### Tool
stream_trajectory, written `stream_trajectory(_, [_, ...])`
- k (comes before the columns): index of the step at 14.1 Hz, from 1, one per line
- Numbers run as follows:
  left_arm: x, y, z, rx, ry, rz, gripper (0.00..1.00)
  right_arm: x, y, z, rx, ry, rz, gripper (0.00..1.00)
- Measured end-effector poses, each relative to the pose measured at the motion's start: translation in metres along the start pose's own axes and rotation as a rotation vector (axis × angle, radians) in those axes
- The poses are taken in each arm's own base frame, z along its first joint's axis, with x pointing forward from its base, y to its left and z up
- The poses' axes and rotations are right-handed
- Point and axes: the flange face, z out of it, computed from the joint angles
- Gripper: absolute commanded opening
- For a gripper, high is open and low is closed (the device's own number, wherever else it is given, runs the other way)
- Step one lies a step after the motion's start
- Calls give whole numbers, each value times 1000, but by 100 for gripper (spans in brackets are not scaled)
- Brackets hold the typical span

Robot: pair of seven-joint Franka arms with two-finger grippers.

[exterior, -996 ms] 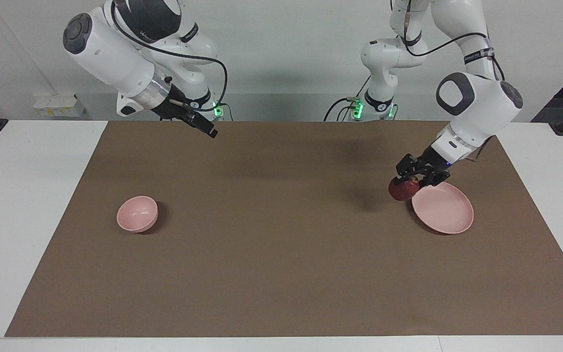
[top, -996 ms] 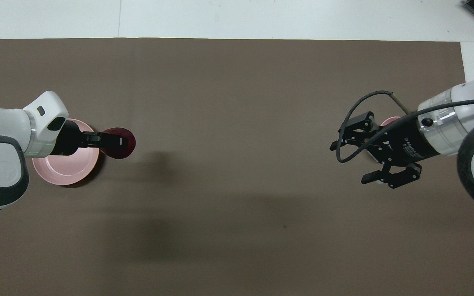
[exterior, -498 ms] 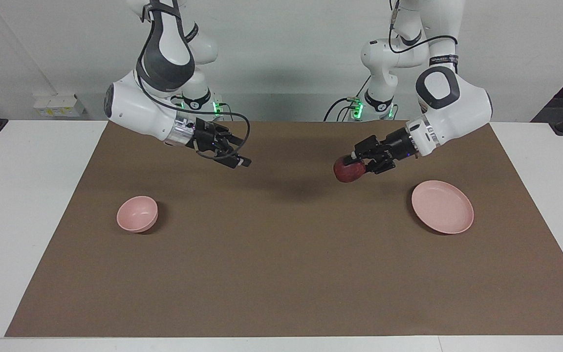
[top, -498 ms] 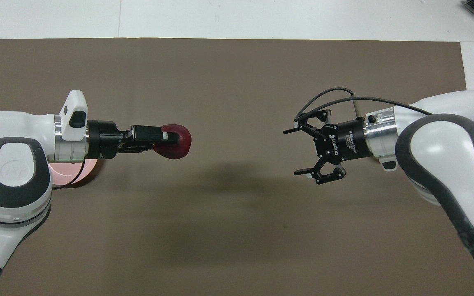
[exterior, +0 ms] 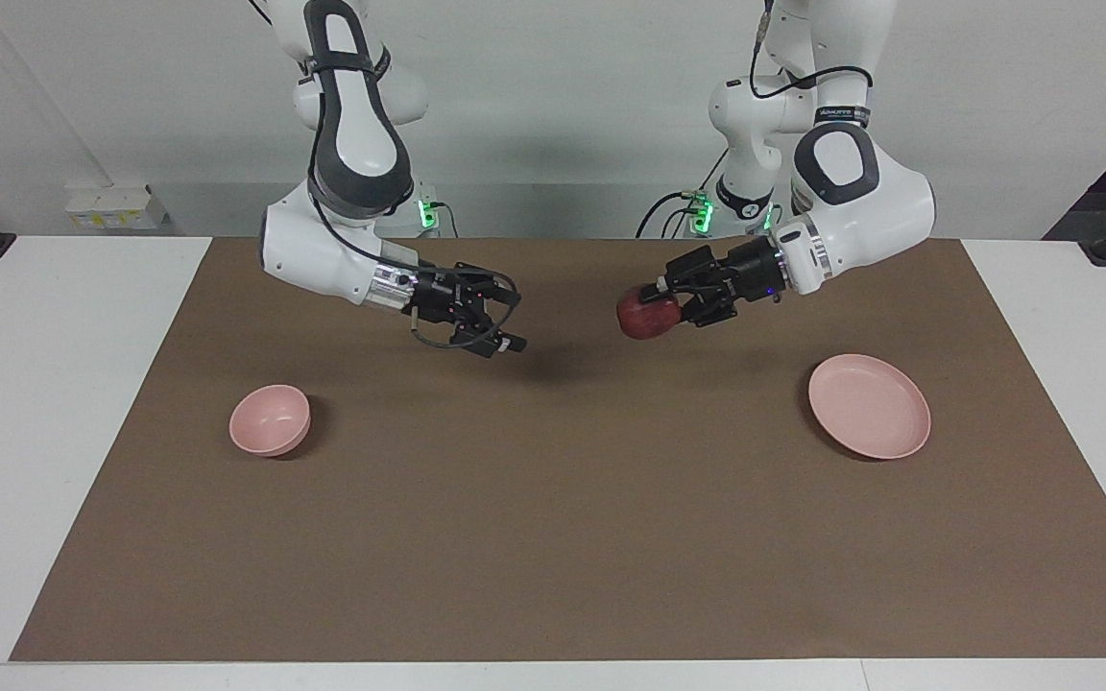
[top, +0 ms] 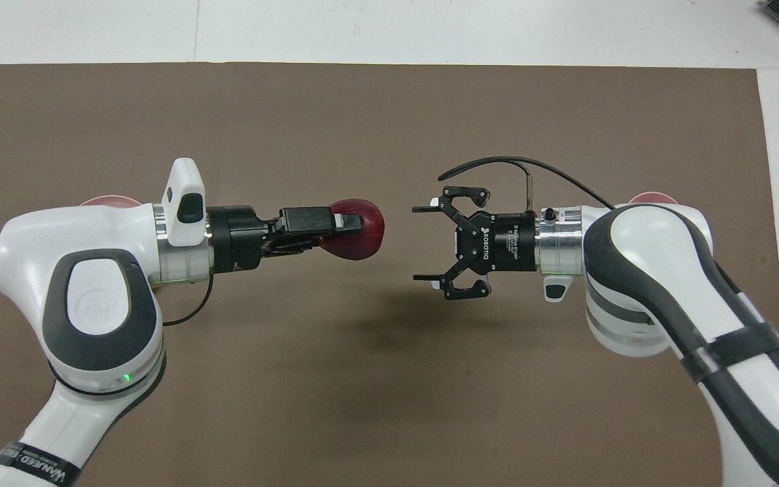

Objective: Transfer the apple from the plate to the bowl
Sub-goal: 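Lift the apple with the left gripper toward the open right gripper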

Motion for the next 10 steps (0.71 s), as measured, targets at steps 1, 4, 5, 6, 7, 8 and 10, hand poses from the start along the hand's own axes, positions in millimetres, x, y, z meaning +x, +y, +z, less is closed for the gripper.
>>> stream_trajectory(1, [-4, 4, 7, 2, 11, 3, 0, 2, 2, 2, 8, -14, -4, 100])
stream_trajectory(4, [-13, 10, 19, 11, 27, 12, 0, 0, 6, 6, -12, -48, -9, 100])
stream_trajectory(5, [-15, 11, 23, 16, 32, 14, 0, -2, 8, 7, -23, -60, -9, 100])
stream_trajectory(6, [-18, 12, 27, 20, 34, 16, 0, -4, 8, 8, -26, -74, -7, 100])
stream_trajectory(7, [-20, 13, 29, 24, 41, 16, 0, -3, 8, 7, -19, -81, 0, 100])
stream_trajectory(8, [-21, 15, 31, 25, 44, 11, 0, -2, 7, 5, -8, -90, 10, 100])
stream_trajectory(10, [-29, 18, 40, 30, 36, -7, 0, -4, 5, 5, 20, -122, 30, 100])
